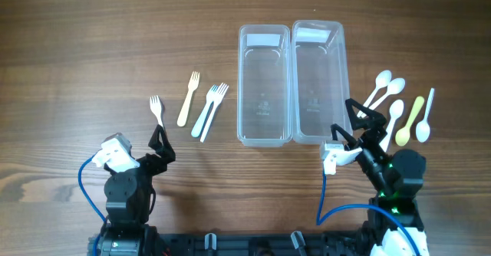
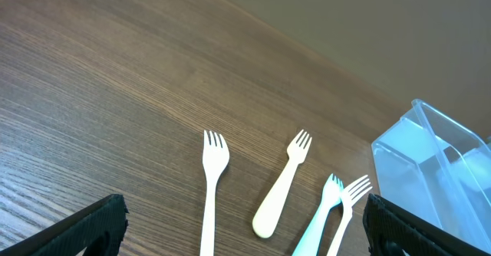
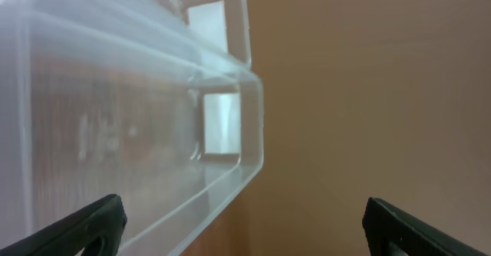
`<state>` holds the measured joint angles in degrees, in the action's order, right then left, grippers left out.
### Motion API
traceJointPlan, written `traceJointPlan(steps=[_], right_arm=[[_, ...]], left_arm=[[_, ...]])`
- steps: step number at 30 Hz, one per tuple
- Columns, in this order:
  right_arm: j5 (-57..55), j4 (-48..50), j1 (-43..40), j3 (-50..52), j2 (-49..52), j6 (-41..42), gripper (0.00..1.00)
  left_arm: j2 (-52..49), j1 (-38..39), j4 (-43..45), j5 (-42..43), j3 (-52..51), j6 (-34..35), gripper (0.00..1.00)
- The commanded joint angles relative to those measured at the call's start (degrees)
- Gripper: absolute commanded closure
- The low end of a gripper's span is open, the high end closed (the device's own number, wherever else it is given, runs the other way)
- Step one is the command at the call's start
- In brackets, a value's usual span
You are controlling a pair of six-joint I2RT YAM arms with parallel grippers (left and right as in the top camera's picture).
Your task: Pack container
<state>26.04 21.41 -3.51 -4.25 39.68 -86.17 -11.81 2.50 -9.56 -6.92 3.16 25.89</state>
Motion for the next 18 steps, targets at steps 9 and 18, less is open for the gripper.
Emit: traceJointPlan(steps=[9,18], right_arm=[[4.35,-8.11,0.13,2.45,4.57,-25.11,0.00],[5.57,-6.82,0.13,2.45,4.63,-24.72,0.00]], left_arm=[[-0.20,-0.39,0.13,0.94,-0.31,0.31,0.00],[-0.20,-0.39,0.13,0.94,-0.31,0.31,0.00]])
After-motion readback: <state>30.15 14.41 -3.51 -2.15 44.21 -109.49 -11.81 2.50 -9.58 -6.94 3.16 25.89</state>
